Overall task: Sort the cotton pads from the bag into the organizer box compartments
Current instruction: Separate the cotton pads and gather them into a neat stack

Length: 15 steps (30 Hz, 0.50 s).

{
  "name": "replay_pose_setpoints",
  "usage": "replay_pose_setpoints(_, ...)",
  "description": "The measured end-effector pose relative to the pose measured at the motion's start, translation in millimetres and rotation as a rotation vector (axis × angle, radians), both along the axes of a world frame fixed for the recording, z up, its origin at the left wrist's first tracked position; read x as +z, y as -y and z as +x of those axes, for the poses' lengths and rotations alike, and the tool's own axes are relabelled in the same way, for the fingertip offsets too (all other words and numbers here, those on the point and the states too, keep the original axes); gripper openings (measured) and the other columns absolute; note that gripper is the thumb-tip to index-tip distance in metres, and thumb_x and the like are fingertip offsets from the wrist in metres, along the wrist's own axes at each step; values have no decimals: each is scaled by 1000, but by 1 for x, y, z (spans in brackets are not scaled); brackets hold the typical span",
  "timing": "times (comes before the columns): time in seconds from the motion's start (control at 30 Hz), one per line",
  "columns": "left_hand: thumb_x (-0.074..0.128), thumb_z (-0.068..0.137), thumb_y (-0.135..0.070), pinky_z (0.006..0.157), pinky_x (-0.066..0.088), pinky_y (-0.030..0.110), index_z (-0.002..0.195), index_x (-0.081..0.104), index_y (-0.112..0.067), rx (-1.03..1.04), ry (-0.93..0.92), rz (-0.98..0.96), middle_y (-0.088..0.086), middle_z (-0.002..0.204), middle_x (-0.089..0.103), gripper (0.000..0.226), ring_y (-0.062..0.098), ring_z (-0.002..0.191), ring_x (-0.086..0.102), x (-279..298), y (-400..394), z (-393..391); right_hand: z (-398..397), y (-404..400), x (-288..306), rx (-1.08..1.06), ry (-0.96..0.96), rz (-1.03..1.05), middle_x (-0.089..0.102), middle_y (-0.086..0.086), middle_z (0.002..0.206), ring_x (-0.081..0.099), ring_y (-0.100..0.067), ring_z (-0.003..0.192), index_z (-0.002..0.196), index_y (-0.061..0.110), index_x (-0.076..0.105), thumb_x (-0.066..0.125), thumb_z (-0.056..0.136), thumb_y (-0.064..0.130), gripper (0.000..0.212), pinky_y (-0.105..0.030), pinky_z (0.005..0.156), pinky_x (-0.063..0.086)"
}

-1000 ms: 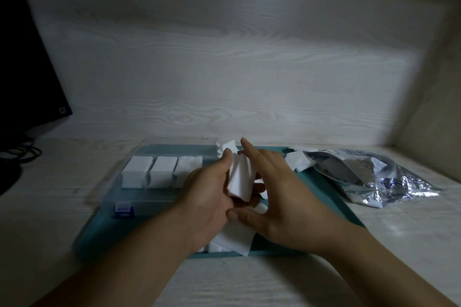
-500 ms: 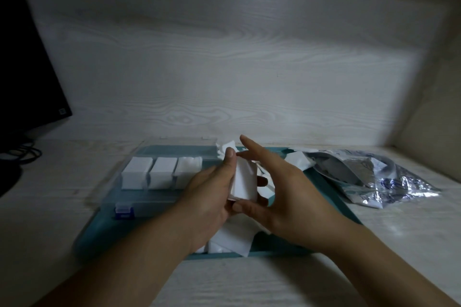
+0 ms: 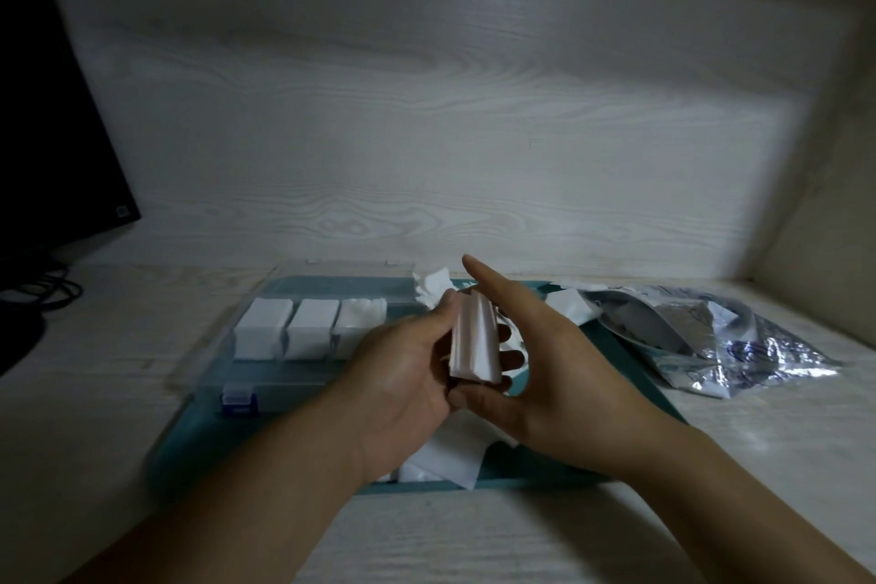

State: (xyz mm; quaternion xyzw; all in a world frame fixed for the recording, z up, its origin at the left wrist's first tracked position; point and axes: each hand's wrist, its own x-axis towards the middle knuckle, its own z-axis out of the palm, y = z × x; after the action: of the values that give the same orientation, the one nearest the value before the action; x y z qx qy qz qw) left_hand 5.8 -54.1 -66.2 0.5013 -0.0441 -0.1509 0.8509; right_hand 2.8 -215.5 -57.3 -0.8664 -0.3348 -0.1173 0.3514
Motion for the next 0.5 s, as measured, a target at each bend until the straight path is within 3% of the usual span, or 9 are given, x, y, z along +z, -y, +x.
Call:
replay_pose_setpoints(0.23, 57, 89, -37, 88, 57, 41, 127, 63, -8, 33, 49, -2, 20, 119, 69, 49, 38, 116, 63, -1, 0, 0, -3, -1, 5, -27, -41, 70, 50, 16, 132, 43, 19, 112, 145, 46, 19, 83, 75, 22, 99, 7, 78, 33)
replay_pose_setpoints(0.37, 57, 90, -35, 105, 47, 50, 132, 59, -8, -2, 71, 1, 20, 124, 67, 49, 35, 118, 63, 1, -2, -2, -1, 0, 8, 0, -121, 119, 55, 17, 128, 55, 11, 107, 145, 38, 35, 87, 70, 21, 93, 0, 79, 42)
replay_pose_setpoints(0.5, 61, 85, -28, 92, 57, 43, 129, 59, -7, -58, 118, -4, 19, 120, 69, 49, 34, 110, 67, 2, -1, -6, 1, 0, 10, 46, -198, 159, 63, 13, 119, 64, 0, 102, 132, 27, 51, 88, 68, 18, 74, -11, 81, 50)
